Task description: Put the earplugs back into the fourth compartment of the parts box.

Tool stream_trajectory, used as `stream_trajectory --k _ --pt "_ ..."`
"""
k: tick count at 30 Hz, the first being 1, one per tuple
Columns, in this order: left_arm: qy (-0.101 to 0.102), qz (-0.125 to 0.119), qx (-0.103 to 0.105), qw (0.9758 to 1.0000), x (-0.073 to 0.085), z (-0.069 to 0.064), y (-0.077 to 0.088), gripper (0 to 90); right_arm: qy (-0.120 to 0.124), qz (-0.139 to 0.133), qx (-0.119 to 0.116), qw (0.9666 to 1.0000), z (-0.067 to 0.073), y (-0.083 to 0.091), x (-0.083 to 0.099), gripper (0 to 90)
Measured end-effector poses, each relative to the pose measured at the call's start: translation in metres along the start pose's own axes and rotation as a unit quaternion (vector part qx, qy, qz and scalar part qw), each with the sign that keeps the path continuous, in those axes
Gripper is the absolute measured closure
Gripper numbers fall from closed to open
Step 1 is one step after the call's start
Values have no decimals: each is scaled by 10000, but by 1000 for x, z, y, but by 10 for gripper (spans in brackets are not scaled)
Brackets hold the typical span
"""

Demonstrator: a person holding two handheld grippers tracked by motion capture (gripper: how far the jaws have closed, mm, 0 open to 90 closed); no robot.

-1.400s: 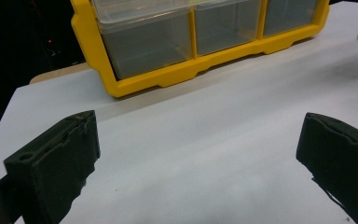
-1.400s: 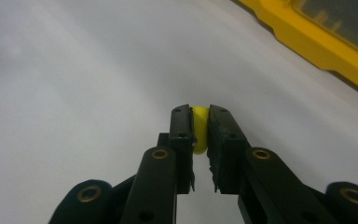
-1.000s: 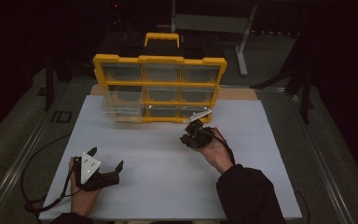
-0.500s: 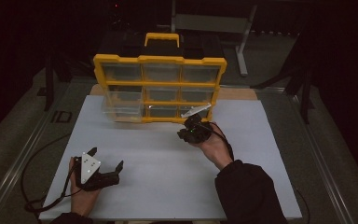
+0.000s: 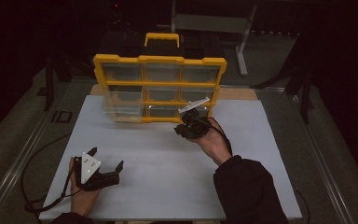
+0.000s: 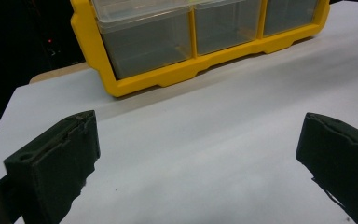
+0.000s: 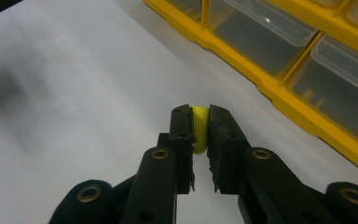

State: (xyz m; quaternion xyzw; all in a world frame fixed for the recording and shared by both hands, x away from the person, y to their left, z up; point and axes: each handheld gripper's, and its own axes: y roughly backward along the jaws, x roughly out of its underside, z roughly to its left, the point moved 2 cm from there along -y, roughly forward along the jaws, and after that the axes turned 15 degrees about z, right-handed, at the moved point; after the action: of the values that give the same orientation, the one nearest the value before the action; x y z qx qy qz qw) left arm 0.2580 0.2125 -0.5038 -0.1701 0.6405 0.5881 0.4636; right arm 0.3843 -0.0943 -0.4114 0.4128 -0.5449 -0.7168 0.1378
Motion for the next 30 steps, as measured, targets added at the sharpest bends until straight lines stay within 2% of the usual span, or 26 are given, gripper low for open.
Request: stream_trajectory --k 22,30 --pt "0 -3 0 10000 0 0 0 0 85 -179 -34 9998 4 15 -24 802" --pt "-6 1 -2 10000 0 0 0 0 37 -285 -67 9996 5 20 -35 802"
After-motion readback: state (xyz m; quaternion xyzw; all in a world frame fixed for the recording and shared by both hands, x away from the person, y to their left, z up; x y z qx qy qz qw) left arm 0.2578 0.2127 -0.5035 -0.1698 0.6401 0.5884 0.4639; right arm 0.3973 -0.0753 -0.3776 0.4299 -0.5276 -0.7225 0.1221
